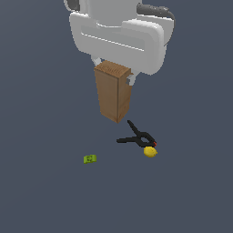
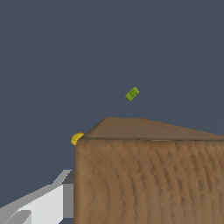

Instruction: Pick up a designated object from a clutter of objects.

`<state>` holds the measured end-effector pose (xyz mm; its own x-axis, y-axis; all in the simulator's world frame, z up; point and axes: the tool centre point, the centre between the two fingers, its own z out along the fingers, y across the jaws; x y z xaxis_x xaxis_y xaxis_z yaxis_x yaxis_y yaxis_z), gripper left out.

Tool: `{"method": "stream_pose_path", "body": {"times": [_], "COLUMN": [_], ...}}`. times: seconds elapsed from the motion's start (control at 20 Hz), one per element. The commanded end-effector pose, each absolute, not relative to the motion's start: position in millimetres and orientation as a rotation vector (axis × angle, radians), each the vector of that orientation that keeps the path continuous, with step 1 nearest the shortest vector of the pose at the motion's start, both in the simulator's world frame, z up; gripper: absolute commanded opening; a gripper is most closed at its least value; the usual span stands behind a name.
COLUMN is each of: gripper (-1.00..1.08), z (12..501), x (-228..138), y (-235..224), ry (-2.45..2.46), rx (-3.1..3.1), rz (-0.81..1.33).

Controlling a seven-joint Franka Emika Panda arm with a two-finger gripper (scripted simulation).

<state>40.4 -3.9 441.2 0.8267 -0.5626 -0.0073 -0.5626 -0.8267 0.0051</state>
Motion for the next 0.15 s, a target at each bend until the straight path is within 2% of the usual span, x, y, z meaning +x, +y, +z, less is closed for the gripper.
{"method": "stream_pose_path", "body": {"times": [0.0,0.1], "gripper": [-1.0,-1.0], "z": [448.5,448.1], "x": [41.4,41.7], "y": [-3.5,-3.6], "ry": [-0.925,-0.925], "rx": [3.002,3.002], "rz": [0.0,0.0]}}
